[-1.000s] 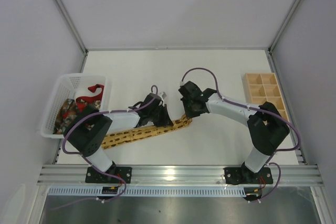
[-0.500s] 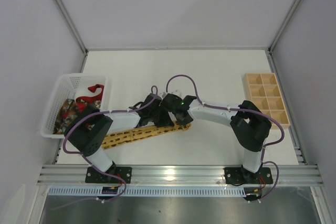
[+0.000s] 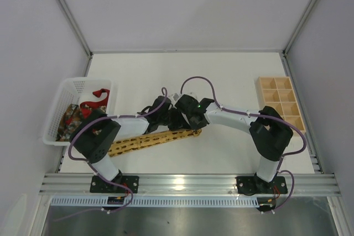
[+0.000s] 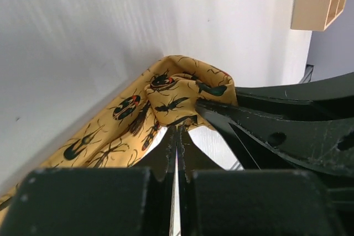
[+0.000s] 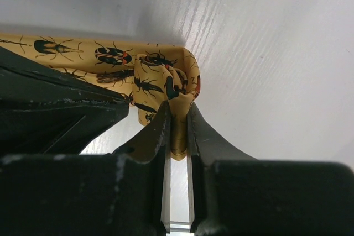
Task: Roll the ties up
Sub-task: Roll the tie
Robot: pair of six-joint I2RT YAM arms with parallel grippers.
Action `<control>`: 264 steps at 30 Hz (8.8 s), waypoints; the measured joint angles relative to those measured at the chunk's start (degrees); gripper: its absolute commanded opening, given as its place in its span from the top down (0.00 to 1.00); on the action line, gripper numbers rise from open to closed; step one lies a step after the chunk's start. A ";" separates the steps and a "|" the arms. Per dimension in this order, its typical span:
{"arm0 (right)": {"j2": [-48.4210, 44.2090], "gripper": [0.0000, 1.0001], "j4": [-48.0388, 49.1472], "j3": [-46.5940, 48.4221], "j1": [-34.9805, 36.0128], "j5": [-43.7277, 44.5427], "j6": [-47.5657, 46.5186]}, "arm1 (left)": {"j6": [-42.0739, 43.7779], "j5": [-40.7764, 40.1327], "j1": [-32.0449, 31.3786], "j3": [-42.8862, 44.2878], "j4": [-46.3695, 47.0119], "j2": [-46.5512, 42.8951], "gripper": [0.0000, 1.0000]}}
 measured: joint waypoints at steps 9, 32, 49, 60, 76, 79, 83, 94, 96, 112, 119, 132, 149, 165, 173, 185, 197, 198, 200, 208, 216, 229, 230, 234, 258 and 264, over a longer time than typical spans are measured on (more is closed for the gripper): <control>-1.99 1.00 1.75 -1.64 -1.57 -3.21 0.24 | -2.47 2.14 -0.81 3.63 2.91 6.54 0.99; -2.84 0.98 5.31 -3.56 -2.78 -10.56 0.37 | -2.23 3.41 -0.92 5.97 0.59 9.38 1.00; -5.49 1.00 7.65 -6.34 -5.81 -15.17 1.46 | -1.25 3.28 -0.92 6.34 0.04 9.35 1.00; -8.74 1.00 8.74 -8.22 -6.71 -16.44 1.55 | 0.46 1.70 -0.98 6.47 -2.23 8.90 1.00; -6.16 0.94 12.09 -8.26 -4.55 -19.10 2.54 | 1.60 0.07 -0.96 7.56 -5.25 8.92 1.00; -4.39 0.94 12.11 -8.26 -4.55 -18.99 2.51 | 2.23 -0.26 -0.96 7.80 -6.19 8.94 1.00; -4.02 0.93 12.41 -8.26 -4.55 -19.02 2.51 | 3.23 -0.68 -0.94 8.24 -7.28 8.94 1.00; -1.73 0.92 15.80 -8.26 -4.15 -19.69 2.84 | 5.55 -8.35 -0.98 6.43 -16.15 1.07 0.99; -1.70 0.91 15.85 -8.26 -4.15 -19.71 2.97 | 5.77 -9.99 -1.03 5.99 -17.84 -1.42 0.98; -0.28 0.51 21.75 -8.81 -6.40 -31.61 4.74 | 4.68 -8.96 -0.37 0.92 -14.10 -1.14 1.00; -2.56 0.44 36.41 -17.92 -11.26 -44.22 10.23 | 4.20 -8.20 0.04 0.02 -12.46 -1.22 1.00; -1.79 0.59 62.60 -32.09 -15.76 -58.23 23.80 | 3.54 -7.96 0.26 -1.25 -10.80 -1.79 1.00; -0.28 0.86 61.88 -32.00 -18.38 -58.05 24.02 | 3.26 -8.24 0.26 -1.46 -10.60 -2.05 1.00; -0.83 0.57 59.47 -29.94 -17.29 -57.44 22.43 | 4.33 -10.14 0.26 -1.46 -13.27 -3.56 0.99; -2.36 0.55 57.00 -29.94 -16.76 -55.91 21.20 | 4.79 -12.83 0.26 -1.64 -16.68 -5.97 0.91; -2.51 0.61 56.68 -29.92 -16.76 -55.60 20.98 | 4.76 -14.73 0.44 -3.87 -17.79 -16.04 0.99; -2.54 0.64 56.30 -29.92 -17.00 -54.99 21.09 | 2.91 -5.62 0.61 -4.68 -10.82 -16.55 1.00; -2.54 0.64 56.30 -29.92 -17.05 -54.97 21.09 | 2.64 -5.25 0.50 -5.25 -10.60 -16.92 1.00; -2.54 0.64 56.30 -29.94 -17.09 -54.95 21.29 | 1.99 -4.63 -0.02 -6.95 -10.25 -18.10 1.00; -2.54 0.62 54.75 -29.33 -17.07 -54.21 22.18 | -0.44 -4.70 -5.64 -9.75 -8.04 -18.60 1.00; -2.82 0.62 53.16 -28.72 -16.94 -53.05 24.13 | -2.99 -4.76 -8.76 -9.75 -1.25 -10.10 1.00; -3.17 0.56 47.28 -26.01 -15.74 -51.76 25.99 | -2.86 -11.39 -9.55 -9.55 -1.77 -7.69 1.00; -3.19 0.55 46.86 -25.75 -15.69 -51.74 26.01 | -2.89 -11.76 -9.55 -9.51 -1.79 -7.43 1.00; -3.89 0.54 43.78 -24.15 -15.72 -51.47 25.59 | -2.89 -13.16 -9.60 -9.38 -1.90 -7.06 1.00; -3.74 0.37 22.53 -5.14 -23.23 -47.43 6.08 | -2.78 -16.83 -8.31 -7.54 -4.42 -7.06 1.00; 8.39 0.64 18.97 10.01 -26.53 -47.06 -0.85 | -2.75 -16.83 -8.24 -6.91 -4.70 -7.04 1.00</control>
